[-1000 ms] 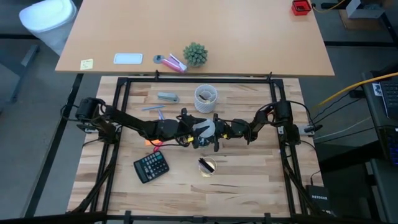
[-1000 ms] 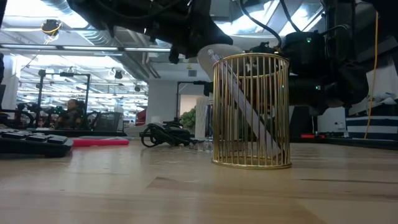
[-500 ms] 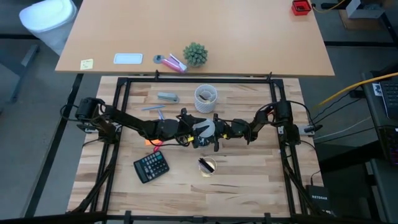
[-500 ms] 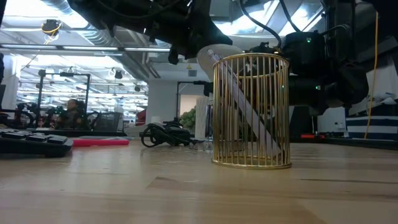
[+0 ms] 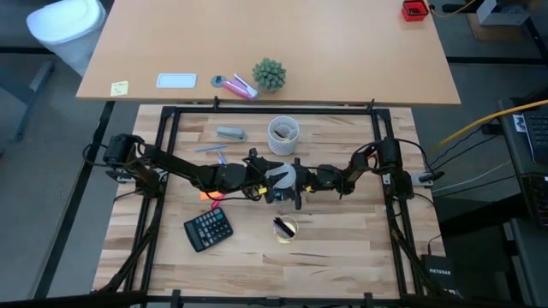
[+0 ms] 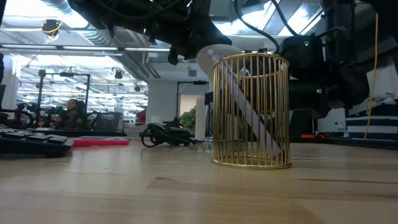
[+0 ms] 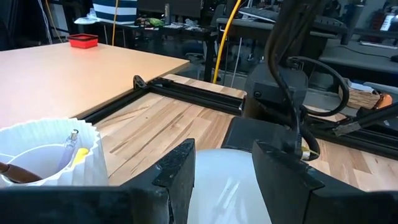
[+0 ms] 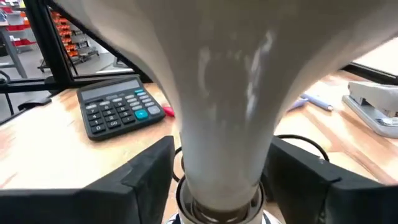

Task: Screw lightbulb
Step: Insert the lightbulb into the lamp

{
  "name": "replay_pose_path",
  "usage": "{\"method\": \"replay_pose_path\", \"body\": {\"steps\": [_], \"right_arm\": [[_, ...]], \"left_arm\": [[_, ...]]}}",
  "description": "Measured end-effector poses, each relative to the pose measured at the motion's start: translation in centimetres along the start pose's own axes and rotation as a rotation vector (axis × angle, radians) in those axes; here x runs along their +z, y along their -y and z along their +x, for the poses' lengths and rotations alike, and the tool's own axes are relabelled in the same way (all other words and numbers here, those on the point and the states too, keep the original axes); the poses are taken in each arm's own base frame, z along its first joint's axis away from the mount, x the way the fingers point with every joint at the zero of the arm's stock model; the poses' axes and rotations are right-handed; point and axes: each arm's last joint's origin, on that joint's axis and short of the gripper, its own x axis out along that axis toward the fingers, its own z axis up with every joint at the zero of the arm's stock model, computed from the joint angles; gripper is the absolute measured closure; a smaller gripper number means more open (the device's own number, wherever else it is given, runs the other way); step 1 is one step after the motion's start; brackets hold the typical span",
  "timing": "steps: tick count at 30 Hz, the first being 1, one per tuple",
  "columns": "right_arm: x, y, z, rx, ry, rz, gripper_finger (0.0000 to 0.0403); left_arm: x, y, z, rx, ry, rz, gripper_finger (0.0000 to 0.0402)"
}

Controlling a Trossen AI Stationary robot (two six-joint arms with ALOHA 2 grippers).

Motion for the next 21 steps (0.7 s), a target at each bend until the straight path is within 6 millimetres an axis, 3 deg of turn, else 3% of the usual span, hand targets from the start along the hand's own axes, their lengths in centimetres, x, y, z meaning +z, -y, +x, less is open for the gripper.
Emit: {"method": "replay_pose_path", "body": {"steps": [11,21], "right_arm": [[0.1,0.1,-0.2,-0.036,0.009,0.003,0.0151],[0.9,-0.1,-2.5,-0.037,0.002,0.003,0.0150]], "left_arm": [[-0.1,0.0,0.0,-0.001,-0.006,0.013,0.0249],[-0.1,0.0,0.0,-0.001,-0.007,0.013,0.0249]]}}
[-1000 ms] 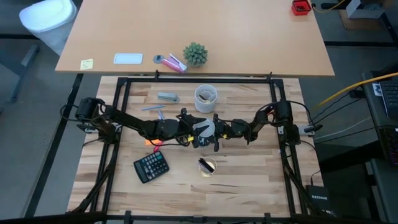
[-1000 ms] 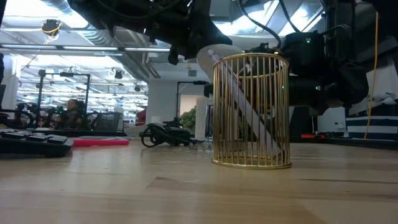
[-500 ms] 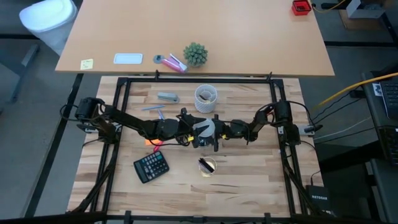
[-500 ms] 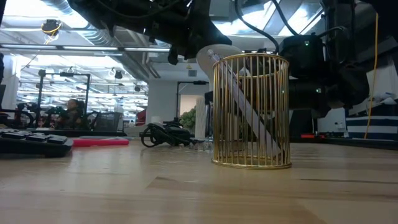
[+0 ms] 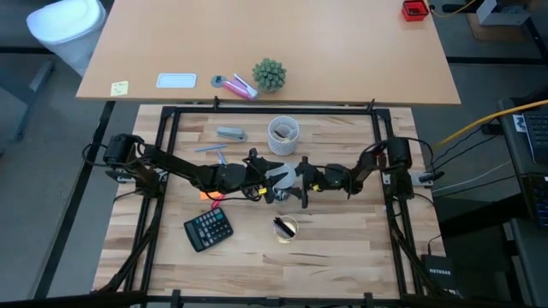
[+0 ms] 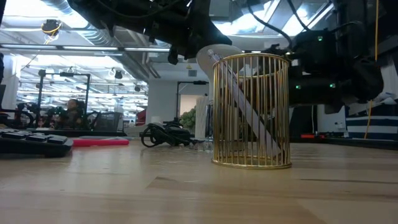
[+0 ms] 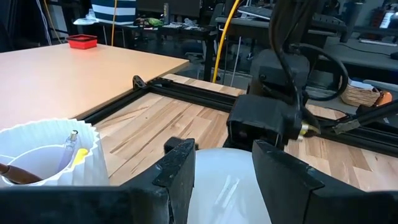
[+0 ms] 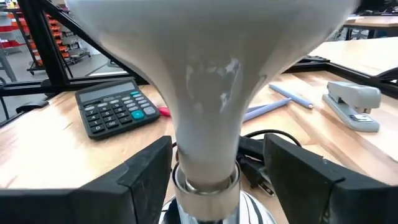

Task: Screw lightbulb
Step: Insert the lightbulb into the lamp

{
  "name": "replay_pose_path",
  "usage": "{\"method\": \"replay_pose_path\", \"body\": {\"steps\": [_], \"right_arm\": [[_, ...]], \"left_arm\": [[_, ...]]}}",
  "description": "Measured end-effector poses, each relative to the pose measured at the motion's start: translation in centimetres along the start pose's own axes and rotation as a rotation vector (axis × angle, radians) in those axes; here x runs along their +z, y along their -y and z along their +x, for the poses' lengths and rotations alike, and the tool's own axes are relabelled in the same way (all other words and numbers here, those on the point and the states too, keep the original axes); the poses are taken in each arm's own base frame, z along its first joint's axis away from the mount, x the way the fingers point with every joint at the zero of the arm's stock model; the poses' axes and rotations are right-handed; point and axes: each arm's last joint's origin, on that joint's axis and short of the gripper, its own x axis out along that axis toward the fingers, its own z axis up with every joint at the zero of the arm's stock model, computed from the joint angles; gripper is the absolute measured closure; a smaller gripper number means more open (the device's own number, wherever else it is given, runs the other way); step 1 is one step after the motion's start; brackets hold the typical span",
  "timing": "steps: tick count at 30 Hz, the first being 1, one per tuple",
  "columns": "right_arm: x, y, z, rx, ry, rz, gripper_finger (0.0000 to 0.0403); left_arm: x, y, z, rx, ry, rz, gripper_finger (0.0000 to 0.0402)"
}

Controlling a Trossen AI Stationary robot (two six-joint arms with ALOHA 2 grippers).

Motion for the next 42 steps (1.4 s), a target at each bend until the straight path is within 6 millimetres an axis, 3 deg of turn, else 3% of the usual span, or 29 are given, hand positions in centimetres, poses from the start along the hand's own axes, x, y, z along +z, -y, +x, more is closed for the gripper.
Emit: {"method": "replay_pose_path", "body": {"steps": [15,35,42], "right_arm": [[0.0,-0.1,-5.1,-0.006,-0.066,0.125,0.0150],[4.5,-0.5,-5.9,0.031,0.142,0.139,0.0153],[5.3,-0.6,-6.1,0.052,0.180,0.135,0.0223]], "left_arm": [[-0.2,1.1,-0.6,-0.030,-0.003,0.047,0.0249],[-0.2,0.9,-0.5,-0.015,-0.004,0.062,0.0249],[-0.2,0.9,-0.5,-0.015,-0.004,0.062,0.0249]]}}
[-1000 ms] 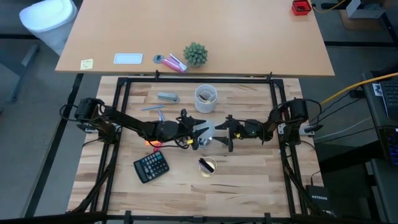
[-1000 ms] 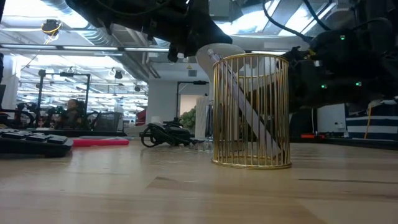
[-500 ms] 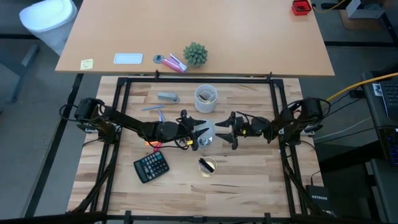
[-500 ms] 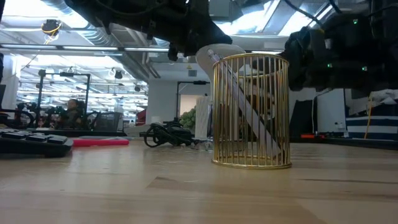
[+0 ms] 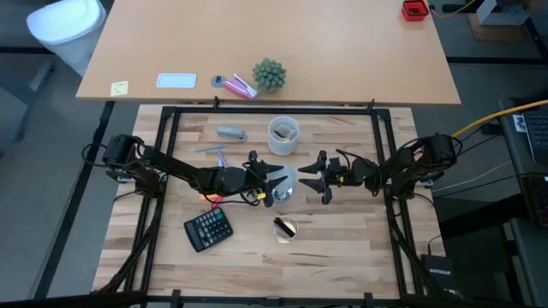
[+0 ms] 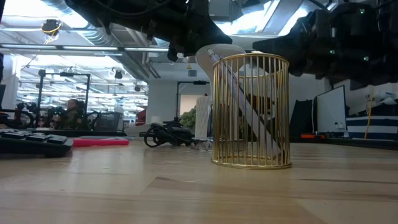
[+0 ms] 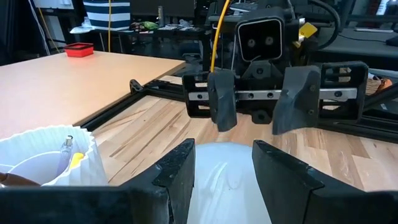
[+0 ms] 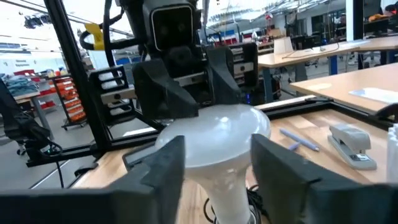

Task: Screw lightbulb
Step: Insert the lightbulb into the lamp

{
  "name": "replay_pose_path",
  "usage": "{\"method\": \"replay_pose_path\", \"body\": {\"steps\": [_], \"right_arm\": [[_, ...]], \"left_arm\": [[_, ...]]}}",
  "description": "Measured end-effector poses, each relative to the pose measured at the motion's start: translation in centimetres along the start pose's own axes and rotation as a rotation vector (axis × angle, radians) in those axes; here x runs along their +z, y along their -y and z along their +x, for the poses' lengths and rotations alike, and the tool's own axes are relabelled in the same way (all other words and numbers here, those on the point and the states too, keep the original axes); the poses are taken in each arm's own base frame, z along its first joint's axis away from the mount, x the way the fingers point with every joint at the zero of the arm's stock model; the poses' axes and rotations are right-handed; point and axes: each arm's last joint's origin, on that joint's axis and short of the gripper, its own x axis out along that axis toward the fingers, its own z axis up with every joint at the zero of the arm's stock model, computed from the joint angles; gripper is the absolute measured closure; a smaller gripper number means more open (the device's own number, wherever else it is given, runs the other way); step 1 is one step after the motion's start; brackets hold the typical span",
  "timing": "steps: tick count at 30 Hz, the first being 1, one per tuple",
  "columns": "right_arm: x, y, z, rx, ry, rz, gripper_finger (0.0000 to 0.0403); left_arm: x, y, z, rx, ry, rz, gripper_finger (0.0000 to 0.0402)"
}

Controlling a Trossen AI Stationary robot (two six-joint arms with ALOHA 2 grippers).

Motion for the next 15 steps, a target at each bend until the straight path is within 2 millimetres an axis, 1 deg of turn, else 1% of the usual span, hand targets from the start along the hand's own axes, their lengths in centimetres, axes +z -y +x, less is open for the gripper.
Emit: {"method": "replay_pose_path", "body": {"steps": [3,8,11,15], "right_arm": [[0.1,0.0,0.2,0.001,0.005,0.000,0.0271],[0.8,-0.1,1.2,0.009,0.043,-0.002,0.0340],[1.3,-0.2,1.9,0.014,0.070,-0.003,0.0368],[1.7,-0.2,2.3,0.018,0.088,-0.004,0.0389]], "left_arm": [[0.0,0.0,0.0,0.000,0.000,-0.001,0.0249],[0.0,0.0,0.0,0.000,0.000,0.000,0.0249],[0.0,0.0,0.0,0.000,0.000,0.000,0.0249],[0.0,0.0,0.0,0.000,0.000,0.000,0.0249]]}}
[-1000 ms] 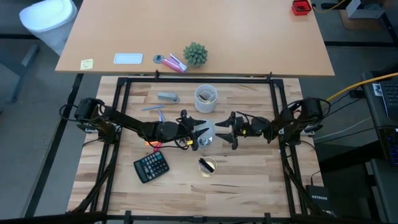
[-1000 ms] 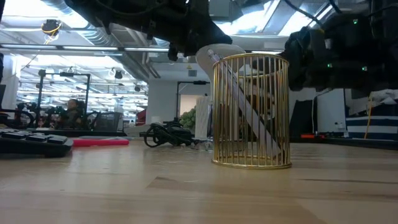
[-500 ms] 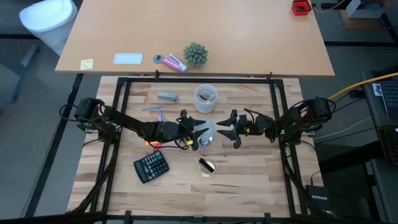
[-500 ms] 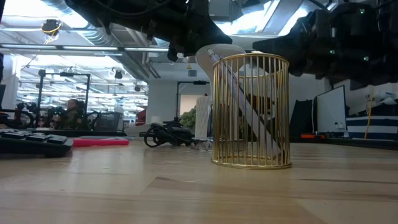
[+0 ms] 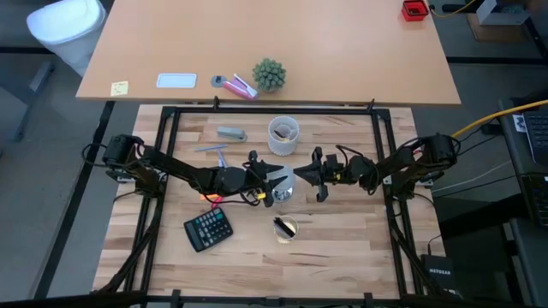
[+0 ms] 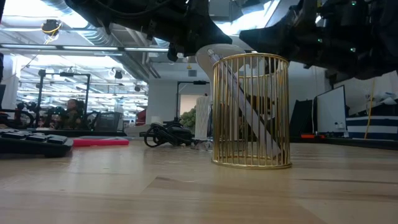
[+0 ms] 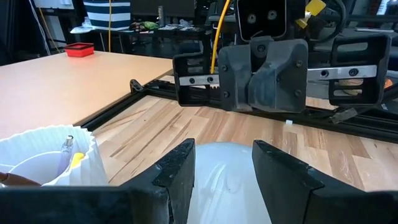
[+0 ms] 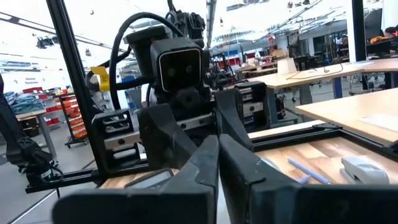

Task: Screw lightbulb
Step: Insert the lightbulb into the lamp

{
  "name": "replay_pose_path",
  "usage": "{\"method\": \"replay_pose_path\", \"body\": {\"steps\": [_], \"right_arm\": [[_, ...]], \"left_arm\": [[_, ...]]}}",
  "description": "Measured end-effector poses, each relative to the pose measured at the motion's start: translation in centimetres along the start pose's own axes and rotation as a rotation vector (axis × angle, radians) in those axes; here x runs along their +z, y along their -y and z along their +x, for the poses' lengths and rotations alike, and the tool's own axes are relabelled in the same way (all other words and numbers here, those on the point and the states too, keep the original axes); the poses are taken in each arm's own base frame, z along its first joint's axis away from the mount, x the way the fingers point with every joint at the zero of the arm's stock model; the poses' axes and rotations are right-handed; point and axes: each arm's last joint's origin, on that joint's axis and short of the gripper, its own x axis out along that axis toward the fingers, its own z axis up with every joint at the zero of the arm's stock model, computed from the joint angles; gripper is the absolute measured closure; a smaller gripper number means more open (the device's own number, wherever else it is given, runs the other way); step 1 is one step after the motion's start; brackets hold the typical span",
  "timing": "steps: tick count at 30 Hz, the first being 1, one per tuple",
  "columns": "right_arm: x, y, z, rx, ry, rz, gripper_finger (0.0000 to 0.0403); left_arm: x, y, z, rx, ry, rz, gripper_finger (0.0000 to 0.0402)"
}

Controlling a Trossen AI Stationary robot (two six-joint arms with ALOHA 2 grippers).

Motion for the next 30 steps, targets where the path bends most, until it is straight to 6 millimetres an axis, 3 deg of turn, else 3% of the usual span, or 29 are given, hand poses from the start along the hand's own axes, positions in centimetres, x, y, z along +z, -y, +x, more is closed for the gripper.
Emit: {"method": "replay_pose_path", "body": {"steps": [10,18,30], "right_arm": [[-1.0,0.3,0.3,-0.062,-0.106,0.001,0.0396],[-0.6,0.3,1.6,-0.065,-0.119,-0.076,0.0397],[-0.8,0.5,1.7,-0.097,-0.151,-0.076,0.0397]], "left_arm": [[0.0,0.0,0.0,0.001,0.000,0.012,0.0249],[0.0,0.0,0.0,0.000,0.000,0.018,0.0249],[0.1,0.0,0.0,0.000,0.011,0.021,0.0249]]}}
